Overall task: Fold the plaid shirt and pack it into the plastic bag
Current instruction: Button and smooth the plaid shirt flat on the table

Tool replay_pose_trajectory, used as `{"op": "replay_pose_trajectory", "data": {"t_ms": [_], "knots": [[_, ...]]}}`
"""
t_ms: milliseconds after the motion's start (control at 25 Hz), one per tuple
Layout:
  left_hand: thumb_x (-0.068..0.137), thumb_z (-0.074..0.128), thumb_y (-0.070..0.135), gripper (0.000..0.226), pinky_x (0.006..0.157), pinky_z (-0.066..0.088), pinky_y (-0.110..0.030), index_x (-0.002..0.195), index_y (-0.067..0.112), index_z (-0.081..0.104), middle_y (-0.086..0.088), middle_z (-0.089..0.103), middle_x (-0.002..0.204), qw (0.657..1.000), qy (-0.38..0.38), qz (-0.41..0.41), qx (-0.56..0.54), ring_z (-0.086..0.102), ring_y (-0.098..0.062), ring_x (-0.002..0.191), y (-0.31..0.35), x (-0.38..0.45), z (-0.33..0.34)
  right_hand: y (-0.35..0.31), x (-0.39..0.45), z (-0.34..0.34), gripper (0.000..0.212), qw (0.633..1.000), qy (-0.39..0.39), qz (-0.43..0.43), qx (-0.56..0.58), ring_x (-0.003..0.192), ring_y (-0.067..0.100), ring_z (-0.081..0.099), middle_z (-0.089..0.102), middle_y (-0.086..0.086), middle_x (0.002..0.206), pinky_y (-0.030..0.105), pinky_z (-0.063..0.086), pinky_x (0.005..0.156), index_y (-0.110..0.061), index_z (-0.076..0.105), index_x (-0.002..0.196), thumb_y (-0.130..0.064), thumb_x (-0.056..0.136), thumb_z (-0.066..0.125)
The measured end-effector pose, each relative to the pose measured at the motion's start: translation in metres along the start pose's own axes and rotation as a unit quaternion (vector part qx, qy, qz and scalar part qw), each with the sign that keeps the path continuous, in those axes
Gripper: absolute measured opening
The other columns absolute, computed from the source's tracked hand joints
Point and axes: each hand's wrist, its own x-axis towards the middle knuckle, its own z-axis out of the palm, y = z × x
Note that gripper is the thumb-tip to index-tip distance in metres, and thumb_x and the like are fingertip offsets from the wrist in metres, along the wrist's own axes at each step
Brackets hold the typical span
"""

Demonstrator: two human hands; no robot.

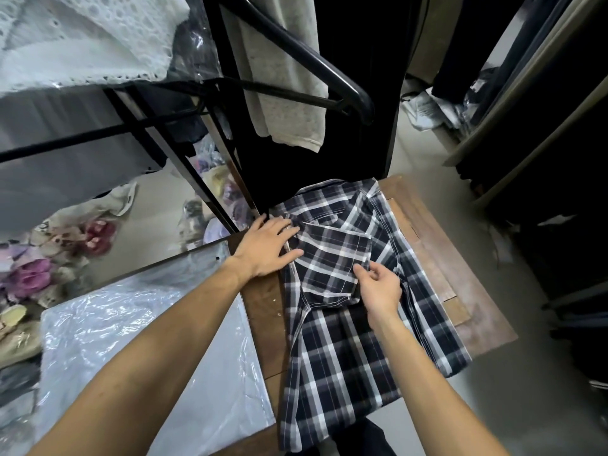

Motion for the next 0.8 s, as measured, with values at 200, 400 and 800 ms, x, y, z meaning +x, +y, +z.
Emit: {"op": "replay_pose_trajectory", "data": {"t_ms": [200,400,800], "knots": [[0.103,0.034,0.055,0.061,0.122,0.016,-0.053,0.155,0.024,0.037,-0.007,0.033,0.163,0.999,-0.016,-0.005,0.042,0.026,-0.03,0.151,0.021,-0.004,-0.007,-0.001,-0.014,0.0,0.045,0.997,0.019,0.024,0.077,0.086,0.013,0.067,0.066,-0.004,0.076,0.031,0.047,0.091,-0.016,0.056,0.134,-0.027,0.094,0.073],[0.099,0.047,0.051,0.067,0.115,0.03,-0.049,0.159,0.028,0.028,-0.006,0.031,0.161,0.989,-0.148,-0.007,-0.011,0.032,-0.028,0.146,0.046,-0.017,-0.021,0.03,-0.053,-0.001,0.025,0.987,0.04,0.069,0.141,0.083,0.018,0.071,0.071,0.003,0.092,0.041,0.06,0.088,-0.023,0.061,0.113,-0.039,0.096,0.068],[0.084,0.039,0.085,0.118,0.124,0.009,-0.058,0.161,0.01,-0.011,-0.021,-0.007,0.169,0.971,-0.216,-0.056,0.089,0.0,-0.045,0.154,0.081,-0.028,-0.004,0.074,-0.155,0.045,0.036,0.914,-0.074,-0.11,-0.382,0.084,0.025,0.071,0.074,0.002,0.086,0.034,0.052,0.065,-0.018,0.063,0.097,-0.048,0.077,0.067]]}}
